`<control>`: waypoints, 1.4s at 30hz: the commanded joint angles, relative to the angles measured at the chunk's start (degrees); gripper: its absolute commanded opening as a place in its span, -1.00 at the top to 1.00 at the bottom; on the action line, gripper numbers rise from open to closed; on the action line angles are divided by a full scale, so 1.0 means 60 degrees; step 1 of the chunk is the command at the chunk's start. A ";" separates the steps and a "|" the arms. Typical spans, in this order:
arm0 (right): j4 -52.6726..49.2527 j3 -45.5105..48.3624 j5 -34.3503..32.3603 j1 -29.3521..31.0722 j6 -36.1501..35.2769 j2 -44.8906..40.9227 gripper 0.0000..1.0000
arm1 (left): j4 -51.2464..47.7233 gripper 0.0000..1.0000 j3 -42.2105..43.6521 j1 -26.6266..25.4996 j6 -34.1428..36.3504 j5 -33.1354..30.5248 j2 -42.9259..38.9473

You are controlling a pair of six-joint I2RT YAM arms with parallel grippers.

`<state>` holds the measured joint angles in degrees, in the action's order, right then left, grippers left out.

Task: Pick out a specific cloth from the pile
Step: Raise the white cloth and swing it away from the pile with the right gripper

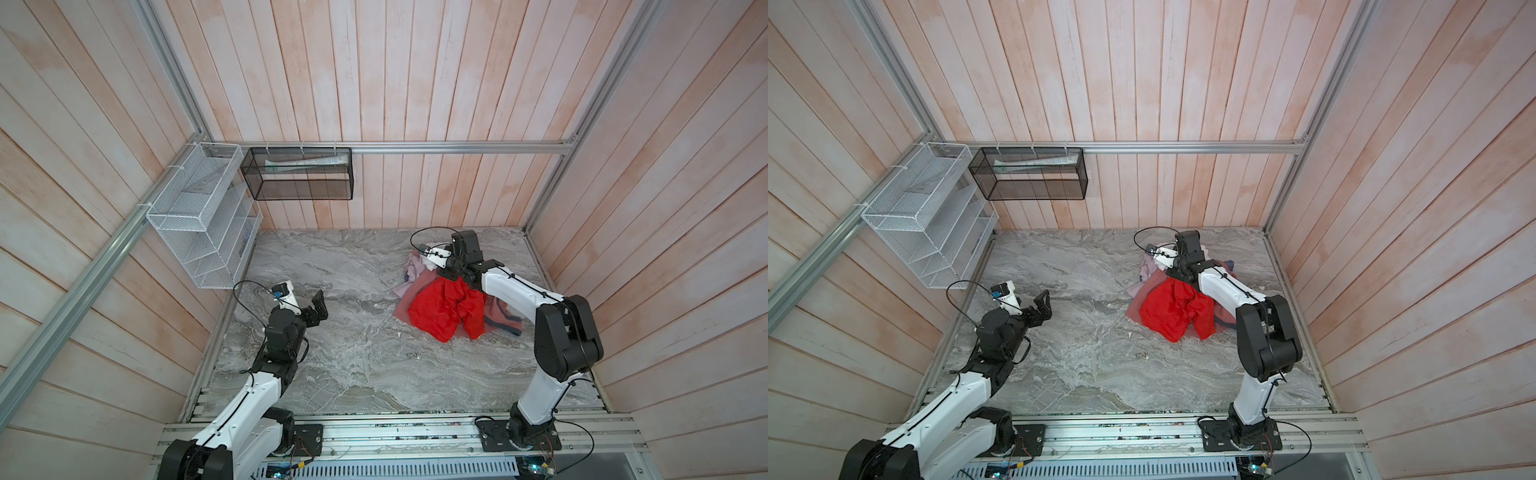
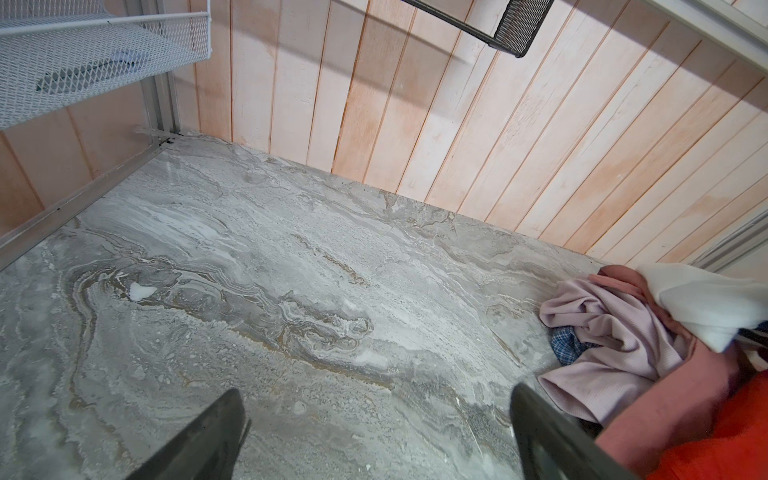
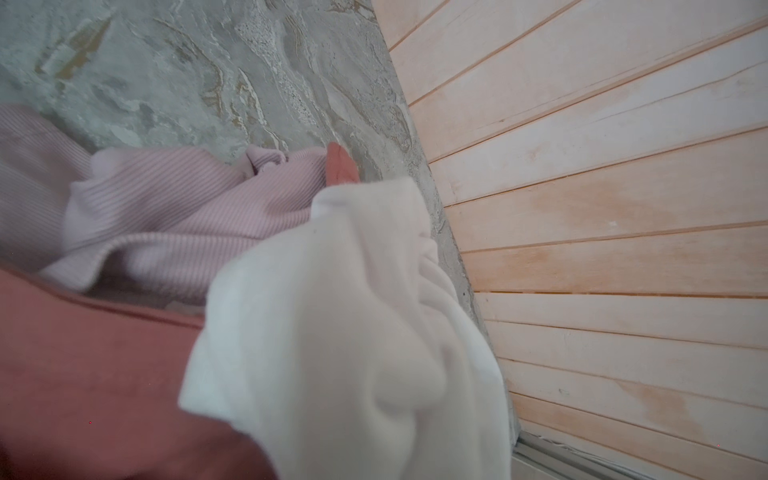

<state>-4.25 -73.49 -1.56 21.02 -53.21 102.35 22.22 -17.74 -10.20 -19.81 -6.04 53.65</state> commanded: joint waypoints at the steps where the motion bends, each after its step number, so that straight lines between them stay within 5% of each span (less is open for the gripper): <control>1: 0.0675 -0.0103 0.0290 -0.0064 0.0503 -0.0084 0.85 | -0.0048 -1.00 0.0202 0.0000 -0.0116 -0.0075 -0.0223; 9: 0.1243 -0.0285 0.1575 -0.0385 0.2353 -0.0870 1.00 | -0.0070 -1.00 0.0232 0.0002 -0.0140 -0.0164 -0.0284; 19: 0.2290 -0.1440 -0.0151 -0.0458 0.4763 -0.1373 1.00 | -0.0085 -1.00 0.0405 0.0019 -0.0196 -0.0267 -0.0589; 29: 0.2734 -0.2905 0.0755 -0.0438 0.7423 -0.1788 1.00 | -0.0106 -1.00 0.0465 0.0003 -0.0255 -0.0398 -0.0697; 42: 0.1908 -0.6880 0.1300 0.1232 0.8693 -0.0188 1.00 | -0.0011 -1.00 0.0724 0.0027 -0.0522 -0.0573 -0.1038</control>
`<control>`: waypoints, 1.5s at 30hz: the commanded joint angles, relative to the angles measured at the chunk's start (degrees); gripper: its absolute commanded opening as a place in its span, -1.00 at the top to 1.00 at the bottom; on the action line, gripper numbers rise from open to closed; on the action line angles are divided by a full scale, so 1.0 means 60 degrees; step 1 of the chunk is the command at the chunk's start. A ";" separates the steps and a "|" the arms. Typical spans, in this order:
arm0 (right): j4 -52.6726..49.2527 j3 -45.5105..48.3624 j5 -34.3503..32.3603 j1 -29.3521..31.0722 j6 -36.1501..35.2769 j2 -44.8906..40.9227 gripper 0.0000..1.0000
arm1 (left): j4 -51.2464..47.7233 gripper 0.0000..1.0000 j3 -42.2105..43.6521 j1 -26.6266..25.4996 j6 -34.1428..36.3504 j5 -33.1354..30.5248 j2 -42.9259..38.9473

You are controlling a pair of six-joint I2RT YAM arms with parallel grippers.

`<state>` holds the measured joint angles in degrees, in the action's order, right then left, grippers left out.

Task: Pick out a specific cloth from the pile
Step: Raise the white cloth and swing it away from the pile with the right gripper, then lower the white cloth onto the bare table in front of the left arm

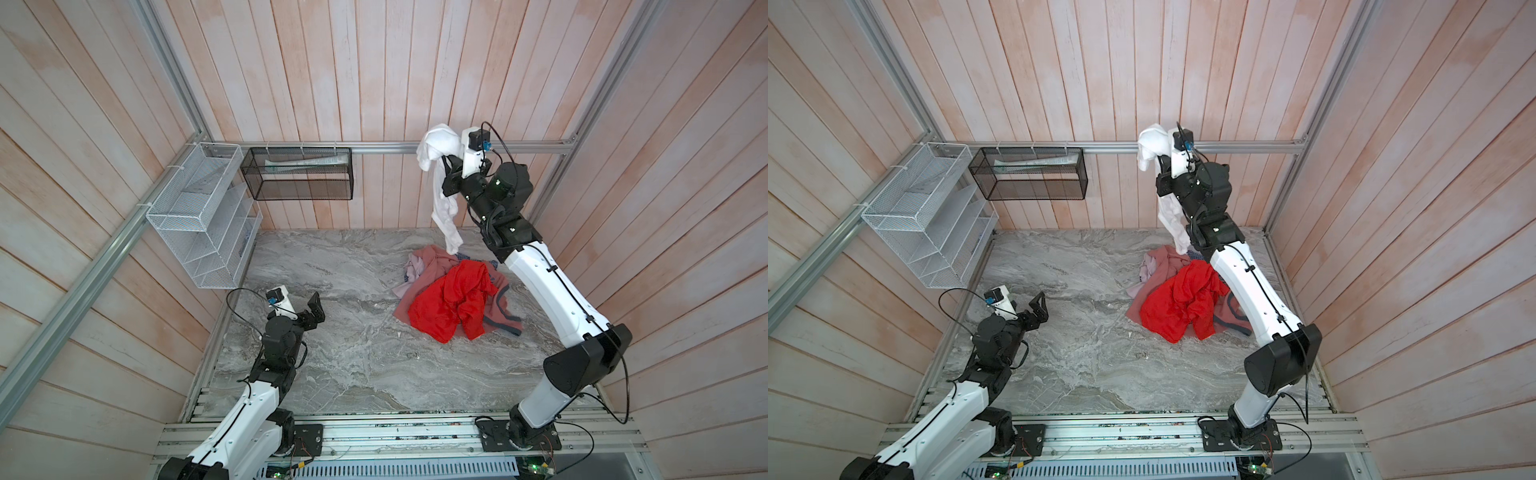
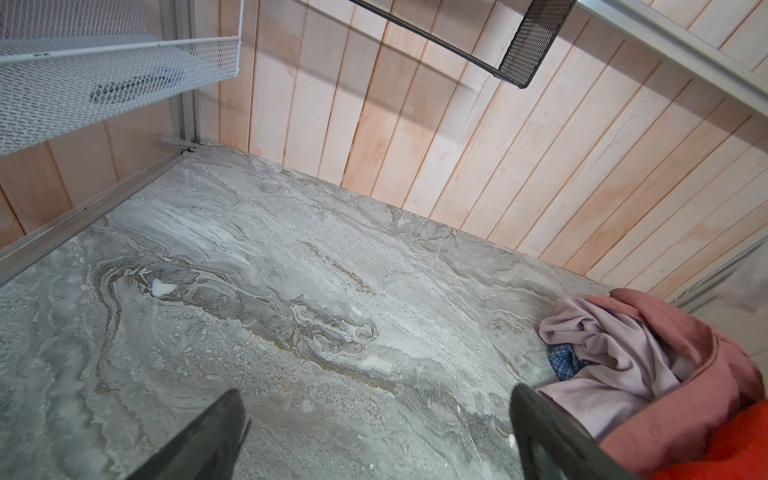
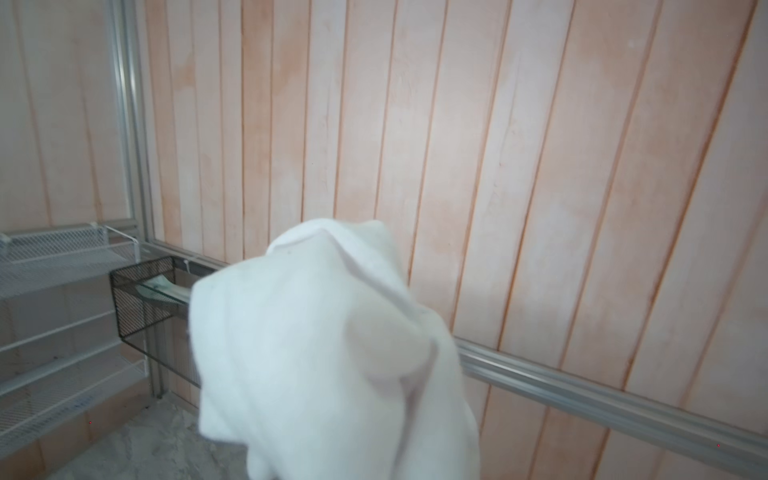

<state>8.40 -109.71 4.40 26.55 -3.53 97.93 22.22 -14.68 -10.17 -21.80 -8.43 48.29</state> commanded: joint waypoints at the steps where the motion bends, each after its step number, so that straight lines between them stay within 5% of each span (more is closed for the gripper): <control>1: -0.0378 -0.1398 0.0306 0.0412 0.0497 0.0805 1.00 | 0.0009 -1.00 0.0246 0.0016 -0.0215 -0.0152 -0.0175; 10: -0.1927 -0.6239 0.0452 0.1552 0.0911 0.3076 1.00 | -0.0187 -1.00 0.0413 0.0024 -0.0318 -0.0369 -0.0643; 21: 0.0249 -0.2108 0.0460 0.3191 0.2052 0.3278 1.00 | -0.0981 -1.00 0.0538 0.0019 -0.0585 -0.1424 -0.1545; 26: -0.0043 -0.2582 0.0715 0.3709 0.2429 0.4319 1.00 | -0.1264 -1.00 0.0613 0.0018 -0.0702 -0.1738 -0.2082; 36: -0.1606 -0.6661 0.0610 0.4160 0.2255 0.6430 1.00 | -0.1350 -1.00 0.0720 0.0014 -0.0806 -0.1673 -0.2233; 40: -0.1405 -0.6169 0.0271 0.4160 0.2083 0.6044 1.00 | -0.1356 -1.00 0.0767 0.0025 -0.0805 -0.1613 -0.2255; 45: -0.0649 -0.3783 -0.0146 0.4088 0.1826 0.5214 1.00 | -0.1134 -1.00 0.0832 0.0013 -0.0838 -0.1542 -0.2153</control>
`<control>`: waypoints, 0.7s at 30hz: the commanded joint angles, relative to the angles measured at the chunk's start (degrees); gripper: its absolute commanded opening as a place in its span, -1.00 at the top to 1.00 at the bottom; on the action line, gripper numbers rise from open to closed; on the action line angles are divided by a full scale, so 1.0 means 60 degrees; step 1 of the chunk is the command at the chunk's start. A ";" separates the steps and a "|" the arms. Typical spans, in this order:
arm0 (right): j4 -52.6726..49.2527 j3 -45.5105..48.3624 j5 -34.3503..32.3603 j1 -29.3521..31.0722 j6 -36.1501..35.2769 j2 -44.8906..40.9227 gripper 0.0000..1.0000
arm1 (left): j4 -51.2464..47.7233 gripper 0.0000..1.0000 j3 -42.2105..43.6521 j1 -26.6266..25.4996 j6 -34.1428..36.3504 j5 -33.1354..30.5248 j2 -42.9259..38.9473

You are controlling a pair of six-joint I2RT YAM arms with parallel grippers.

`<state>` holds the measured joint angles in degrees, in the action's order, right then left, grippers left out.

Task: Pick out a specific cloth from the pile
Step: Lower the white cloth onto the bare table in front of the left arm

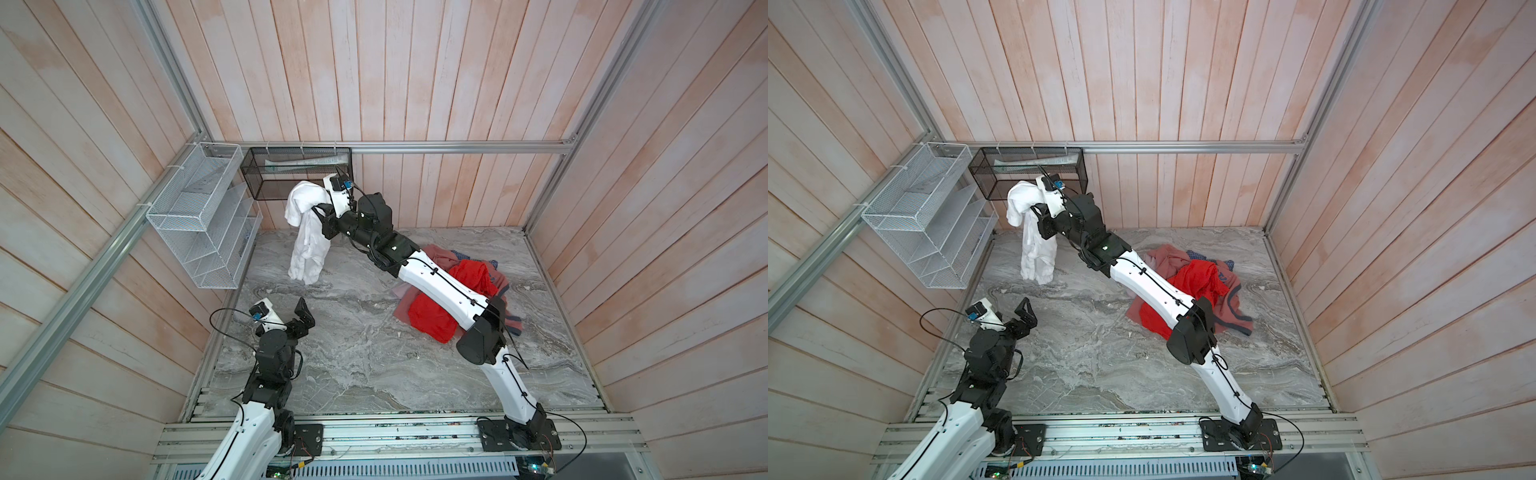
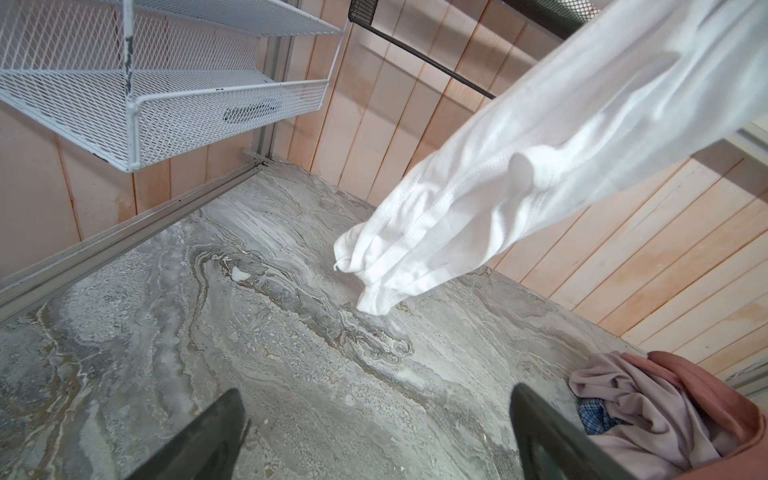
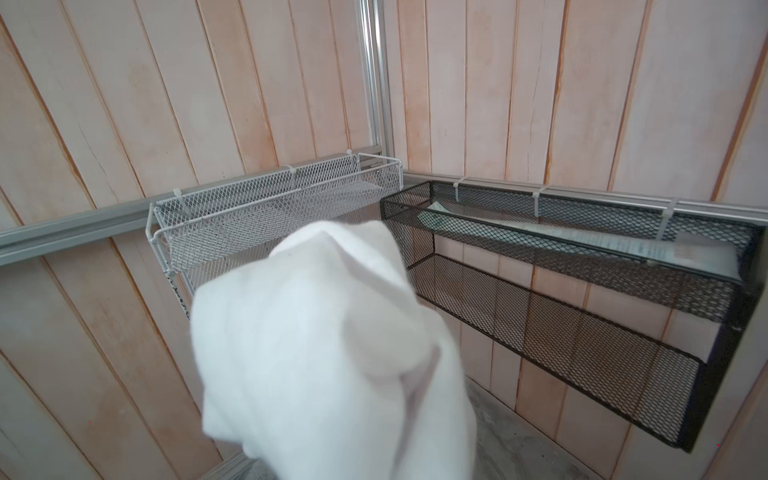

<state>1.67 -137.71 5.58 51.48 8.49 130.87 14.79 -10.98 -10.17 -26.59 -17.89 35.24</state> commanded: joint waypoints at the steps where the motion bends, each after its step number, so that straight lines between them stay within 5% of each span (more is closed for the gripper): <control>1: 0.0587 0.1270 -0.0278 -0.0097 -0.0145 -0.0369 1.00 | 0.0075 -1.00 0.0184 0.0017 -0.0050 0.0037 0.0068; 11: 0.1224 0.4831 0.0427 -0.0235 0.0753 -0.0988 1.00 | -0.0358 -1.00 0.0161 0.0018 0.0008 -0.0179 -0.0326; 21: 0.0644 0.7360 0.1048 -0.0074 0.0045 -0.2096 1.00 | -0.0759 -1.00 0.0055 0.0022 0.0095 -0.0314 -0.0689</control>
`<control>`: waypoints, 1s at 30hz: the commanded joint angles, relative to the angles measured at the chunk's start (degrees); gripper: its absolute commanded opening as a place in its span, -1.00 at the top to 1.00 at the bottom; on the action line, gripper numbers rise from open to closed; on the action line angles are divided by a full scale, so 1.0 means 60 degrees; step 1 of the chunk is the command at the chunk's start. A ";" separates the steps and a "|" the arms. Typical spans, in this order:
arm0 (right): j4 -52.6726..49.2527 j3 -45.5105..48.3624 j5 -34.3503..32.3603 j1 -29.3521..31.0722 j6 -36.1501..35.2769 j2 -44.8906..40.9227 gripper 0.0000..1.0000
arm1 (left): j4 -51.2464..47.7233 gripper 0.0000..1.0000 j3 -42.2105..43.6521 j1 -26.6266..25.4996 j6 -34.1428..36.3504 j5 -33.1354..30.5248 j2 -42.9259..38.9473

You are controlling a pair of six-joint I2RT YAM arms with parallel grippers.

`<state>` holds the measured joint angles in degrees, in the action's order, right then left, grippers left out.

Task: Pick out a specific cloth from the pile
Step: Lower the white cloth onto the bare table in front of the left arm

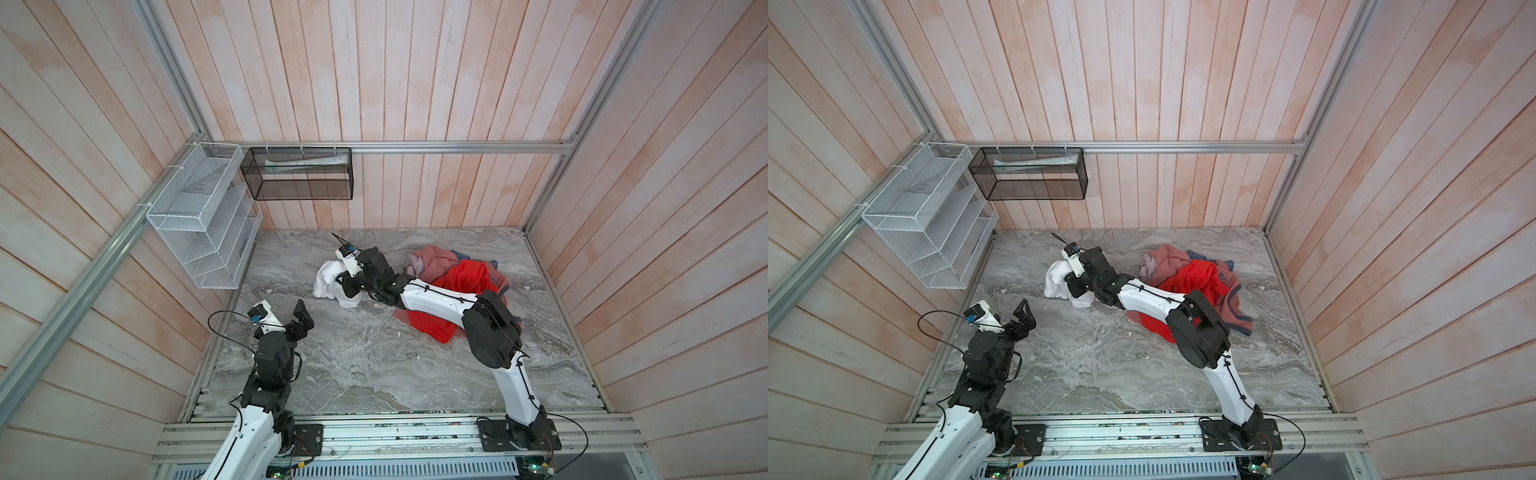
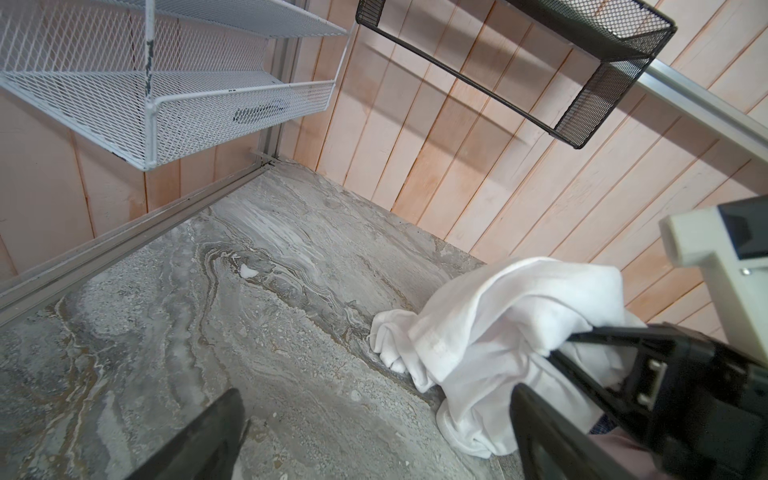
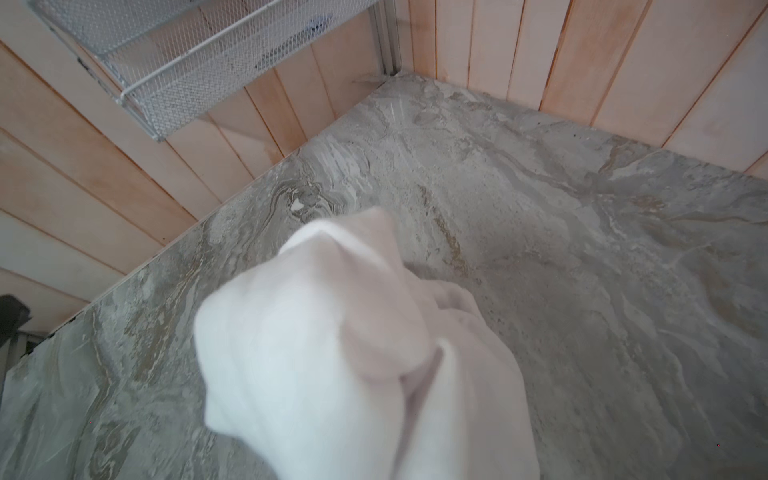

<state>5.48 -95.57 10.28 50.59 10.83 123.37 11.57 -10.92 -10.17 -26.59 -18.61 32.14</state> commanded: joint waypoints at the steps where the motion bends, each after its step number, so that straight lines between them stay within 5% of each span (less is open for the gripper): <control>1: -0.0110 0.0611 0.0229 0.0090 -0.0497 -0.1037 1.00 | -0.0210 -1.00 0.0054 0.0024 0.0102 -0.0210 -0.0196; 7: -0.1547 0.0760 -0.0101 0.0109 -0.1178 -0.0998 1.00 | -0.0037 -1.00 0.0021 0.0018 0.0056 -0.0114 -0.0008; 22: -0.5302 -0.5088 0.0041 0.0402 -0.1666 0.3391 1.00 | -0.0286 -1.00 -0.0085 0.0022 0.0065 -0.0125 -0.0002; 25: -0.6190 -0.5050 -0.0674 0.0445 -0.1922 0.3504 0.97 | -0.0403 -1.00 -0.0064 0.0018 0.0125 -0.0172 -0.0138; 27: -0.6163 -0.4344 -0.1151 0.0460 -0.2064 0.3169 0.76 | -0.0406 -1.00 0.0008 0.0017 0.0138 -0.0194 -0.0240; 29: -0.5784 -0.3346 -0.1459 0.0475 -0.2083 0.2641 0.34 | -0.0392 -1.00 0.0062 0.0029 0.0125 -0.0207 -0.0305; 30: -0.5530 -0.2844 -0.1614 0.0489 -0.2058 0.2358 -0.20 | -0.0399 -1.00 0.0097 0.0019 0.0089 -0.0196 -0.0318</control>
<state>-24.75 -117.75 5.52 53.15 -0.36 141.36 9.80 -10.92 -10.17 -26.59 -18.79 30.94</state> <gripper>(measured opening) 0.381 0.999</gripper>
